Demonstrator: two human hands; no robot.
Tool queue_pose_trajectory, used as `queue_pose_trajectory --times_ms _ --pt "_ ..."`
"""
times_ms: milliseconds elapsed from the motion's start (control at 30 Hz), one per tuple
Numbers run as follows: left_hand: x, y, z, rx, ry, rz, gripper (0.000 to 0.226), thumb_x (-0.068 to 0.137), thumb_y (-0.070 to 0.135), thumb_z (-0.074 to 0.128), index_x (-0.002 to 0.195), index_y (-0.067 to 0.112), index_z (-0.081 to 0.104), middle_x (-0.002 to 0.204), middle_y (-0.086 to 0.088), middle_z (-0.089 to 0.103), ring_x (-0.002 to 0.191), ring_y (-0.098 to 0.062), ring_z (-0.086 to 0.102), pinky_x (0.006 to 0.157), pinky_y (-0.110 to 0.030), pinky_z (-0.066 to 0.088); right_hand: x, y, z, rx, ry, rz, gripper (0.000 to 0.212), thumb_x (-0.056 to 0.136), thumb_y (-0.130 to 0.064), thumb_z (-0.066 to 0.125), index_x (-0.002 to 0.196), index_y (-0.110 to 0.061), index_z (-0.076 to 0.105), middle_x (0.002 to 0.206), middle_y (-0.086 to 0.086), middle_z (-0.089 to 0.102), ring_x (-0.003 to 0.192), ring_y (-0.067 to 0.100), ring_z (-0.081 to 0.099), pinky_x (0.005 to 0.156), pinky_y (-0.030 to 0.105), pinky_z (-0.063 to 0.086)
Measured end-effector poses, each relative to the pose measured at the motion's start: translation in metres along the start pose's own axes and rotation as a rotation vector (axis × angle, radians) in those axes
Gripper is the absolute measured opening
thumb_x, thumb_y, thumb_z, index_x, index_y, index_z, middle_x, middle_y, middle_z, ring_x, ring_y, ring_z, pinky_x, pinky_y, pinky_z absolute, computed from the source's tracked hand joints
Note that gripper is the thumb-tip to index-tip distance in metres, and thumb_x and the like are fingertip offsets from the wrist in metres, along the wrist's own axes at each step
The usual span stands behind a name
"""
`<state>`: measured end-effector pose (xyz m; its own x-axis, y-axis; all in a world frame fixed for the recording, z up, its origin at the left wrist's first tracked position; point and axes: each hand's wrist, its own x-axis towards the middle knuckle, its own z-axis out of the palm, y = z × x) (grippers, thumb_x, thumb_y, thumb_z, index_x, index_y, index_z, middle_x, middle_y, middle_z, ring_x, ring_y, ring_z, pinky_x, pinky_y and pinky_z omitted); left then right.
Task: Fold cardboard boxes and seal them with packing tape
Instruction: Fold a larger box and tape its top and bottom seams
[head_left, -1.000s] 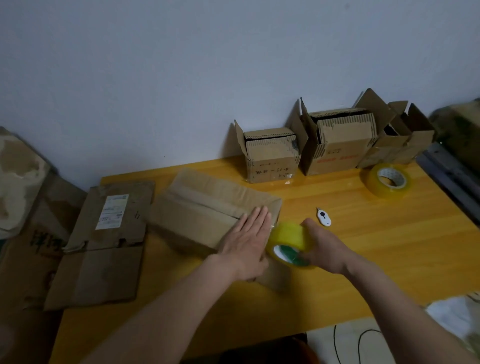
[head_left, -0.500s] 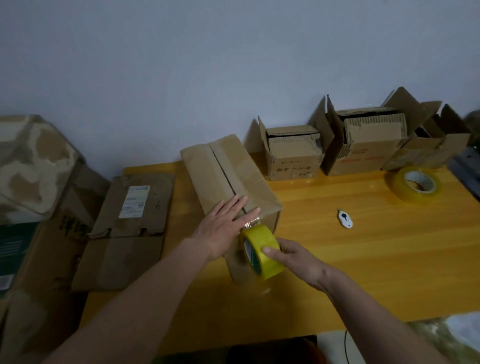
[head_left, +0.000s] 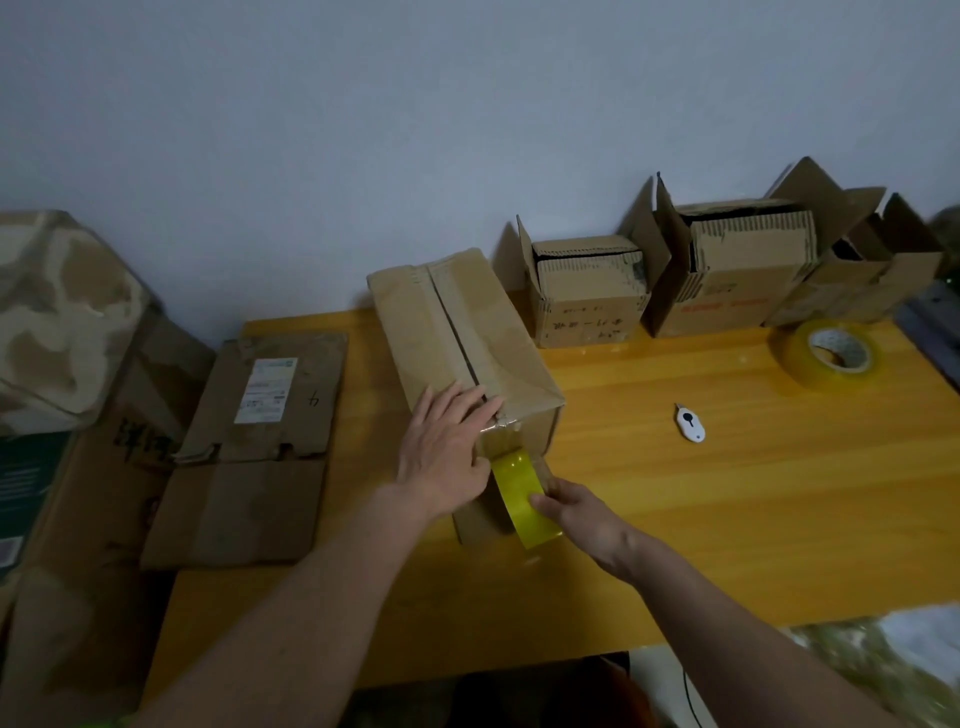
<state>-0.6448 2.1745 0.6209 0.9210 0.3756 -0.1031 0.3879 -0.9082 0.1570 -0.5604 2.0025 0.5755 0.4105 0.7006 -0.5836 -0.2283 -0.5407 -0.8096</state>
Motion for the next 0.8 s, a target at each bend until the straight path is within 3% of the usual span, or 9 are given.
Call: queue_pose_trajectory --times_ms 133,300,467,600,667,800 --pt "-0.001 0.008 0.006 0.008 0.047 -0.077 0.061 0.096 0.058 0.037 0.151 0.041 0.017 0.161 0.009 0.013 0.149 -0.015 0.001 0.120 -0.047 -0.005 0.005 0.002 -0.001 -0.025 0.053 0.031 0.035 0.098 -0.026 0.053 0.129 -0.010 0.055 0.129 0.004 0.056 0.121 0.024 0.050 0.105 0.042 0.039" --pt "-0.001 0.028 0.011 0.119 0.070 -0.166 0.075 0.091 0.058 0.049 0.153 0.029 0.016 0.154 -0.002 0.022 0.145 -0.023 0.014 0.122 -0.044 -0.001 0.001 -0.003 -0.027 -0.057 0.197 0.013 0.029 0.098 -0.012 0.050 0.126 -0.007 0.049 0.118 0.012 0.059 0.104 0.026 0.056 0.080 0.027 0.041" --pt "0.003 0.065 0.011 0.141 0.052 -0.293 0.085 0.095 0.040 0.054 0.154 0.019 -0.003 0.153 -0.010 0.018 0.145 -0.029 0.011 0.121 -0.048 0.000 0.010 0.010 -0.077 -0.202 0.396 0.016 0.046 0.097 -0.013 0.052 0.141 -0.012 0.039 0.142 0.012 0.041 0.126 0.030 0.045 0.095 0.037 0.043" --pt "0.007 0.097 0.021 0.169 -0.045 -0.408 0.109 0.087 0.030 0.066 0.149 0.015 -0.023 0.159 -0.022 -0.008 0.146 -0.039 -0.012 0.119 -0.051 -0.010 0.023 0.028 -0.124 -0.376 0.463 0.070 0.055 0.095 -0.014 0.052 0.146 -0.013 0.033 0.151 0.013 0.027 0.134 0.035 0.033 0.108 0.046 0.034" --pt "0.011 0.106 0.023 0.194 -0.038 -0.428 0.112 0.084 0.029 0.069 0.149 0.010 -0.021 0.159 -0.018 -0.013 0.146 -0.036 -0.015 0.117 -0.048 -0.014 0.031 0.034 -0.144 -0.471 0.472 0.107 0.058 0.094 -0.013 0.051 0.148 -0.012 0.029 0.155 0.012 0.020 0.139 0.036 0.022 0.110 0.042 0.027" --pt "0.019 0.113 0.020 0.121 0.054 -0.492 0.092 0.092 0.020 0.061 0.153 0.013 -0.006 0.158 -0.010 0.006 0.147 -0.030 0.002 0.118 -0.039 -0.005 0.049 0.048 -0.176 -0.595 0.458 0.201 0.063 0.095 -0.019 0.049 0.151 -0.013 0.020 0.159 0.011 0.006 0.144 0.034 0.011 0.113 0.038 0.018"
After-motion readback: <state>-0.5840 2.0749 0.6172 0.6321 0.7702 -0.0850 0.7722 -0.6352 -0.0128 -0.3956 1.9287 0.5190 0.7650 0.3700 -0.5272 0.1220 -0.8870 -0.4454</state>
